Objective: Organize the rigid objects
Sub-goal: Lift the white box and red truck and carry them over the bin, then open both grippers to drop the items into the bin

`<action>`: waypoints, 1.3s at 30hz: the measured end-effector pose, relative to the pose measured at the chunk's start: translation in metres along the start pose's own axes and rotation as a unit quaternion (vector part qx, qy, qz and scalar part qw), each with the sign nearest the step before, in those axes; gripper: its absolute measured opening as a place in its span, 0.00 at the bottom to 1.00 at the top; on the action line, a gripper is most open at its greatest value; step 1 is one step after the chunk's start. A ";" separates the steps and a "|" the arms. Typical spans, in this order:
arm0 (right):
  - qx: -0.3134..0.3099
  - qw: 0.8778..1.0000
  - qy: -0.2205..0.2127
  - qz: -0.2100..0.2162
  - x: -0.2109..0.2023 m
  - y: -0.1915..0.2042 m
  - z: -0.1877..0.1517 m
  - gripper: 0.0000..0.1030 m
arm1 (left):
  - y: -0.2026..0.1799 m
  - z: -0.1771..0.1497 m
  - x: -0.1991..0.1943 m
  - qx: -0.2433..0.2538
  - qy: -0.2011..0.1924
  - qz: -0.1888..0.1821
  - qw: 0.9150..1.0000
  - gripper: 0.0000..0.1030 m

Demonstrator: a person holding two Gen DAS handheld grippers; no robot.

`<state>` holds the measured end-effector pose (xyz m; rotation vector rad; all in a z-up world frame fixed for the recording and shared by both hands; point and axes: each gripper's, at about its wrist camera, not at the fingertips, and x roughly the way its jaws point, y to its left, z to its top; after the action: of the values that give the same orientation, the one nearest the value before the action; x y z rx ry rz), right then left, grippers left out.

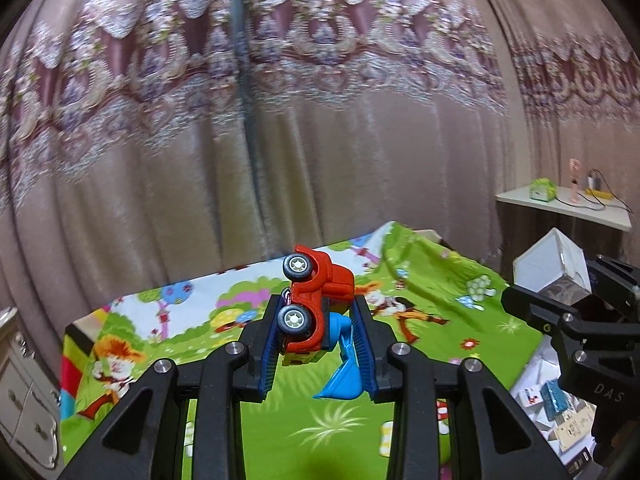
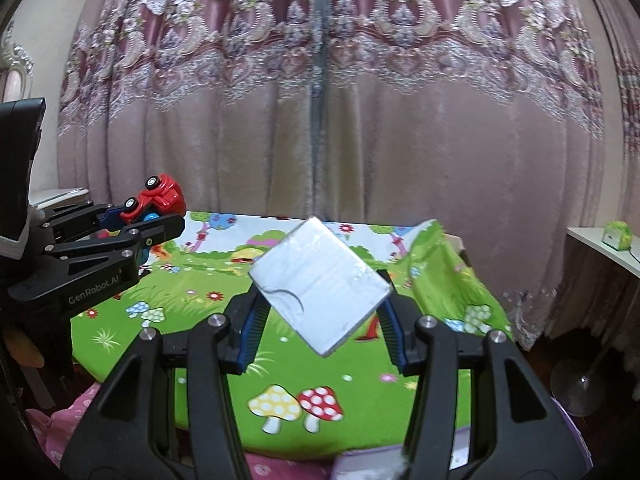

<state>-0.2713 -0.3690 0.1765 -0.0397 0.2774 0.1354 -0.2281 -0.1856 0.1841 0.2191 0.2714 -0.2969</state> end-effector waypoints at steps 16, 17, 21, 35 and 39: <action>0.049 0.991 0.057 -0.109 -0.043 -0.089 -0.036 0.53 | -0.119 -0.001 0.028 0.063 0.069 -0.167 0.982 0.33; 0.050 0.990 0.067 -0.116 -0.044 -0.094 -0.037 0.53 | -0.127 -0.002 0.030 0.067 0.074 -0.175 0.979 0.33; 0.056 0.982 0.110 -0.141 -0.046 -0.112 -0.047 0.53 | -0.152 -0.007 0.036 0.076 0.096 -0.207 0.971 0.33; 0.080 0.953 0.218 -0.195 -0.054 -0.155 -0.089 0.53 | -0.220 -0.041 0.060 0.089 0.187 -0.273 0.940 0.33; 0.087 0.948 0.235 -0.195 -0.054 -0.162 -0.097 0.53 | -0.229 -0.046 0.061 0.101 0.195 -0.277 0.936 0.33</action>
<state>-0.3268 -0.5418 0.1019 0.0502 0.7514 -0.2999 -0.2551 -0.4033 0.0831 0.4045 0.7005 -0.8466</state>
